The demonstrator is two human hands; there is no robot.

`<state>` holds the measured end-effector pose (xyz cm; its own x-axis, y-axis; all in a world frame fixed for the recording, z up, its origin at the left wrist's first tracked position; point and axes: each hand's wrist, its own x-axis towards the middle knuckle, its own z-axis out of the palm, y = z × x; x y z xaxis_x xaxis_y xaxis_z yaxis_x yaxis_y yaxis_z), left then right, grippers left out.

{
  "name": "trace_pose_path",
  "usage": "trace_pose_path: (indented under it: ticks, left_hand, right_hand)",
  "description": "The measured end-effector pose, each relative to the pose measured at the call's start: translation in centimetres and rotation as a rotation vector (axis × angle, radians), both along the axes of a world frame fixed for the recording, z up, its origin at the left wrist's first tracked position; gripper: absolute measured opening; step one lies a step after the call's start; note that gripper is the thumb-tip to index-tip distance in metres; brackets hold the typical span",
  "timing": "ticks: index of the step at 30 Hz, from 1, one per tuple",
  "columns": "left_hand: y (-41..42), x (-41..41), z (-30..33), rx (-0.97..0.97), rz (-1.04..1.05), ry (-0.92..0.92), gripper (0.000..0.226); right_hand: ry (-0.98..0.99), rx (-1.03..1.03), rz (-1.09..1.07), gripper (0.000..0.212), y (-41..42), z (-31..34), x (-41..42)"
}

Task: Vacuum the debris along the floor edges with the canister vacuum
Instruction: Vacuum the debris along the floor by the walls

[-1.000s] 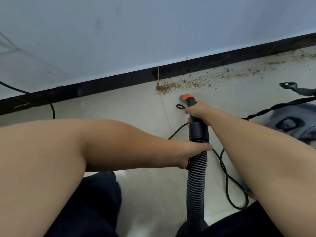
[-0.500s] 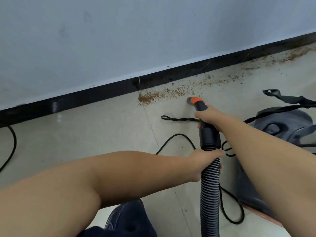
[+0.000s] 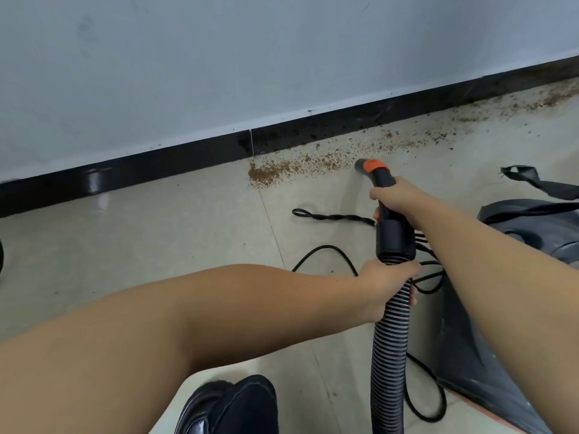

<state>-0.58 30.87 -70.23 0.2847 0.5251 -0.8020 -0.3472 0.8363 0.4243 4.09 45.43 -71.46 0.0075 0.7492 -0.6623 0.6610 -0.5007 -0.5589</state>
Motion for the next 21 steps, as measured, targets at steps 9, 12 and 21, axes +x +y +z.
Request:
trace_pose_path:
  ticks: [9,12,21]
  left_hand:
    - [-4.2,-2.3,-0.3,-0.011,0.102,0.064,0.015]
    - [-5.4,-3.2,-0.1,-0.021,0.131,0.079,0.013]
    - [-7.9,-5.0,-0.2,-0.057,0.237,0.103,0.014]
  right_hand:
    - [0.062,-0.007,0.175,0.034,-4.0,-0.6,-5.3]
    - [0.091,-0.048,0.226,0.034,-5.0,-0.7,-7.1]
    - [0.133,-0.112,0.406,0.039,-7.7,-0.4,-10.8]
